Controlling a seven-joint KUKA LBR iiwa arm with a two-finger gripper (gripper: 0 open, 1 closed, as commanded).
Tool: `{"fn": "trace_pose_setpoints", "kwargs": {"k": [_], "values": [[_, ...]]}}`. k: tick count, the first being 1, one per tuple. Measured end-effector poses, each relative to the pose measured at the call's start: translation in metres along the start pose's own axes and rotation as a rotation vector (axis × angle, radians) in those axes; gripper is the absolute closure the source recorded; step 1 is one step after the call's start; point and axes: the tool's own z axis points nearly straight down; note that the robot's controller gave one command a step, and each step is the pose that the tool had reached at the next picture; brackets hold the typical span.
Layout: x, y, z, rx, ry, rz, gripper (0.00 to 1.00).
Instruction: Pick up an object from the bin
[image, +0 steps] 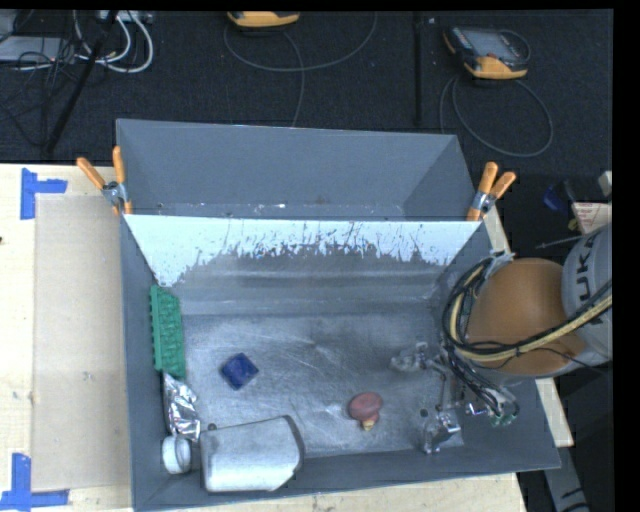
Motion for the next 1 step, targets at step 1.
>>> {"fn": "trace_pose_setpoints", "kwargs": {"k": [1], "values": [[-0.0176, 0.0998, -0.0034, -0.008, 0.002, -0.078, 0.00]]}}
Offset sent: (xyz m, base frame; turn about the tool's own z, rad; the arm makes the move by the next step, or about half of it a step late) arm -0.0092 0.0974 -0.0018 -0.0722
